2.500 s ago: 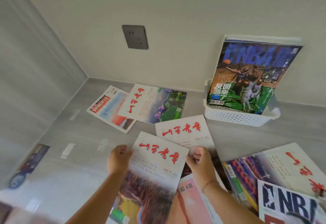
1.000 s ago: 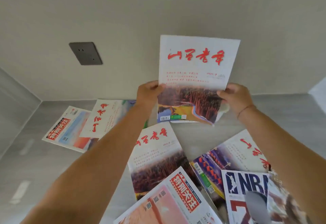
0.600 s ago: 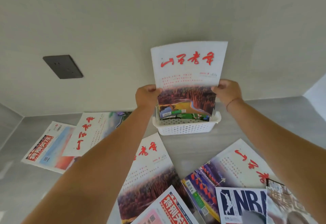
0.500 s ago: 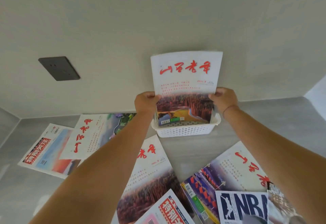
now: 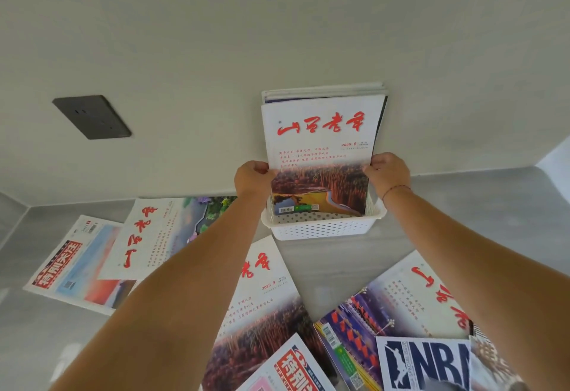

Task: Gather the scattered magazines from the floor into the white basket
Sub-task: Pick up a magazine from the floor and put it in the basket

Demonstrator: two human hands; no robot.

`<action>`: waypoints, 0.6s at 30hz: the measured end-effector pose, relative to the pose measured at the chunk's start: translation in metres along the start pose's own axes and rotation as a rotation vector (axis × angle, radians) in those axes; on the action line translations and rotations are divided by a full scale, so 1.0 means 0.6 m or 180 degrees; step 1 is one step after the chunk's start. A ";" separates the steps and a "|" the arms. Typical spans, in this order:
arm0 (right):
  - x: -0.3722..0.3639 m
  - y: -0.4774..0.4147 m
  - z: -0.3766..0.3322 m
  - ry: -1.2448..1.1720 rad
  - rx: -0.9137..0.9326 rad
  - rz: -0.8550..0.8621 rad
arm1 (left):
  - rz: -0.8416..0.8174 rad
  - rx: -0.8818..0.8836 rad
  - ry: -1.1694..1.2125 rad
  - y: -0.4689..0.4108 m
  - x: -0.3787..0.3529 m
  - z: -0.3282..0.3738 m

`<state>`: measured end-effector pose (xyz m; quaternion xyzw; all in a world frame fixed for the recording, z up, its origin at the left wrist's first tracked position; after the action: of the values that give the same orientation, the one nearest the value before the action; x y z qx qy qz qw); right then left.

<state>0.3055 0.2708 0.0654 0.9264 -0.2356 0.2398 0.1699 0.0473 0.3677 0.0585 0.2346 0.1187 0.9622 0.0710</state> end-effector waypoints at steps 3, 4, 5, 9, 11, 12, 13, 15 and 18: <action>-0.005 0.008 0.002 0.0027 0.0026 -0.0050 | -0.0080 -0.0022 0.0059 0.010 0.001 -0.015; -0.005 0.011 0.005 0.0020 0.0005 -0.0044 | -0.0079 -0.0016 0.0111 0.016 0.002 -0.023; -0.003 0.015 0.008 -0.0001 -0.0017 -0.0039 | -0.0073 -0.0007 0.0170 0.022 0.004 -0.031; 0.007 0.041 0.020 -0.0109 0.0059 0.0000 | -0.0029 0.0045 0.0217 0.058 0.028 -0.067; 0.008 0.069 0.024 -0.0110 0.0199 0.0054 | -0.0037 0.0083 0.0159 0.084 0.045 -0.095; 0.006 0.088 0.028 -0.0095 0.0277 0.0063 | -0.0050 0.0102 0.0115 0.101 0.055 -0.112; 0.001 0.110 0.035 -0.0097 0.0344 0.0034 | -0.0061 0.0129 0.0072 0.121 0.063 -0.131; -0.016 0.162 0.055 -0.0102 0.0405 -0.0126 | -0.0088 0.0229 0.0022 0.167 0.079 -0.172; -0.054 0.256 0.097 0.0007 0.0401 -0.0503 | -0.0267 0.0448 0.0011 0.238 0.091 -0.235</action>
<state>0.2221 0.1297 0.0316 0.9507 -0.1460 0.2410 0.1299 -0.0782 0.2134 -0.0023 0.2321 0.1959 0.9481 0.0945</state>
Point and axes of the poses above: each hand's wrist, its own y-axis away from the middle knuckle, its own x-axis out of the back of the hand, z = x × y, the point moved 4 cm from there along -y, towards the middle knuckle, and after that the axes turned 13 degrees about -z, right-handed, at the moved point
